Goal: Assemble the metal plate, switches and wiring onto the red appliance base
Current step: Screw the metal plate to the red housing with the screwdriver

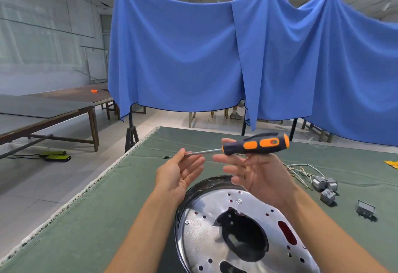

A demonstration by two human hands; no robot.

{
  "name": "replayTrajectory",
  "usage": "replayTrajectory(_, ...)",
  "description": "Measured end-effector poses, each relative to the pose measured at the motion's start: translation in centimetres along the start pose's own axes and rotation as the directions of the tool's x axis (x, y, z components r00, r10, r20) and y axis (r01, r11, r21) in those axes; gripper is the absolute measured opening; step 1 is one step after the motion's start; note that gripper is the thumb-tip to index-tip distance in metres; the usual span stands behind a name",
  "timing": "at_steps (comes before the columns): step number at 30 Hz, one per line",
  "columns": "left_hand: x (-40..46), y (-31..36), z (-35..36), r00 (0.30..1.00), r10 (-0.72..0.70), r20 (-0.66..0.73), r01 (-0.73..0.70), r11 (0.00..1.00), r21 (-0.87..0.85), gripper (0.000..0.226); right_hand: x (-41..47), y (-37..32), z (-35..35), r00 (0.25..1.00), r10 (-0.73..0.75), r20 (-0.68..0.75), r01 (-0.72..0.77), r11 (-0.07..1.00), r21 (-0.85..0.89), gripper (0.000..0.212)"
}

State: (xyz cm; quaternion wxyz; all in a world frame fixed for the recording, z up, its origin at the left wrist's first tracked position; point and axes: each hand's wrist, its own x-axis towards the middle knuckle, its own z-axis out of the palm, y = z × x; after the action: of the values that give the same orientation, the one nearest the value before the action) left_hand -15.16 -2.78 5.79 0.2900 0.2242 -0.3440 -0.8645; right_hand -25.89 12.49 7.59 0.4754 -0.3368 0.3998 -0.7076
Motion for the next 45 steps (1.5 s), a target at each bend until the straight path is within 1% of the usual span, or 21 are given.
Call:
replayTrajectory(2, -0.3, -0.4, 0.2, 0.998, 0.059, -0.006, -0.057, 0.983, 0.174, 0.023, -0.1, 0.0, 0.1, 0.987, -0.127, -0.095, 0.119, 0.989, -0.086, 0.044)
replayTrajectory(4, -0.5, -0.6, 0.5, 0.992, 0.123, -0.015, -0.113, 0.949, 0.293, 0.023, -0.3, -0.1, 0.4, 0.954, -0.224, -0.199, 0.176, 0.956, -0.236, 0.044)
replayTrajectory(6, -0.7, -0.8, 0.7, 0.988, 0.152, 0.005, -0.143, 0.915, 0.378, 0.022, -0.3, 0.0, 0.7, 0.885, -0.305, -0.351, 0.193, 0.928, -0.319, 0.043)
replayTrajectory(8, -0.8, -1.2, 0.9, 0.985, 0.165, 0.052, -0.170, 0.862, 0.477, 0.025, -0.4, 0.3, 0.7, 0.790, -0.368, -0.490, 0.238, 0.921, -0.307, 0.030)
replayTrajectory(10, -0.6, -1.7, 0.7, 0.961, 0.257, 0.103, -0.261, 0.717, 0.646, 0.029, -0.6, 0.3, 0.5, 0.709, -0.416, -0.570, 0.292, 0.908, -0.300, 0.019)
replayTrajectory(12, -0.1, -1.9, 0.2, 0.905, 0.400, 0.144, -0.325, 0.432, 0.841, 0.027, -0.9, 0.2, 0.4, 0.649, -0.476, -0.594, 0.340, 0.880, -0.333, 0.010)
replayTrajectory(13, 0.1, -1.8, -0.1, 0.886, 0.438, 0.155, -0.316, 0.324, 0.892, 0.025, -1.0, 0.2, 0.4, 0.630, -0.505, -0.590, 0.365, 0.863, -0.349, 0.007)
replayTrajectory(14, 0.3, -1.8, -0.6, 0.893, 0.419, 0.163, -0.290, 0.261, 0.921, 0.026, -1.2, 0.1, 0.3, 0.613, -0.532, -0.583, 0.386, 0.846, -0.366, 0.005)
replayTrajectory(15, 0.6, -1.8, -1.0, 0.926, 0.339, 0.165, -0.247, 0.213, 0.945, 0.029, -1.3, 0.1, 0.3, 0.601, -0.556, -0.574, 0.402, 0.831, -0.384, 0.005)
replayTrajectory(17, 0.9, -1.9, -1.5, 0.987, 0.075, 0.144, -0.151, 0.088, 0.985, 0.033, -1.5, 0.0, 0.1, 0.589, -0.588, -0.554, 0.422, 0.809, -0.409, 0.007)
replayTrajectory(18, 1.0, -1.9, -1.6, 0.992, -0.036, 0.118, -0.117, 0.033, 0.993, 0.031, -1.6, 0.0, 0.0, 0.590, -0.596, -0.544, 0.423, 0.803, -0.421, 0.007)
replayTrajectory(20, 1.0, -1.7, -1.7, 0.989, -0.128, 0.070, -0.072, -0.009, 0.997, 0.025, -1.6, 0.2, 0.1, 0.603, -0.603, -0.522, 0.409, 0.796, -0.446, 0.009)
replayTrajectory(23, 0.9, -1.3, -1.7, 0.987, -0.157, 0.032, -0.023, 0.056, 0.998, 0.022, -1.6, 0.5, 0.4, 0.615, -0.621, -0.487, 0.404, 0.778, -0.482, 0.009)
replayTrajectory(27, 0.3, 0.0, -2.1, 0.986, -0.164, 0.021, 0.045, 0.383, 0.923, 0.030, -1.9, -0.1, 1.5, 0.550, -0.728, -0.409, 0.447, 0.670, -0.593, 0.004)
replayTrajectory(29, 0.5, 0.8, -2.1, 0.998, -0.066, 0.008, 0.028, 0.530, 0.848, 0.031, -2.0, -0.5, 2.5, 0.522, -0.787, -0.329, 0.488, 0.592, -0.642, 0.004)
replayTrajectory(31, 1.3, 0.8, -2.0, 0.994, 0.107, 0.007, -0.073, 0.622, 0.780, 0.027, -2.0, -0.9, 3.7, 0.521, -0.815, -0.252, 0.507, 0.533, -0.677, 0.004)
replayTrajectory(33, 2.0, 0.1, -1.9, 0.963, 0.269, -0.020, -0.169, 0.657, 0.735, 0.020, -1.8, -1.3, 4.5, 0.526, -0.822, -0.216, 0.515, 0.510, -0.689, 0.003)
replayTrajectory(35, 2.5, -0.9, -1.9, 0.927, 0.371, -0.062, -0.230, 0.690, 0.687, 0.010, -1.6, -1.4, 5.0, 0.510, -0.834, -0.212, 0.528, 0.498, -0.688, 0.003)
replayTrajectory(38, 2.9, -1.9, -2.4, 0.912, 0.400, -0.096, -0.272, 0.762, 0.587, 0.006, -1.4, -1.1, 5.4, 0.465, -0.862, -0.202, 0.550, 0.460, -0.696, 0.010)
replayTrajectory(41, 3.1, -2.1, -2.8, 0.910, 0.397, -0.119, -0.291, 0.817, 0.499, 0.017, -1.2, -0.8, 5.4, 0.426, -0.880, -0.210, 0.557, 0.439, -0.705, 0.015)
replayTrajectory(45, 2.9, -2.0, -2.5, 0.861, 0.504, -0.077, -0.409, 0.773, 0.485, 0.020, -1.1, -0.9, 5.4, 0.393, -0.894, -0.215, 0.565, 0.420, -0.711, 0.015)
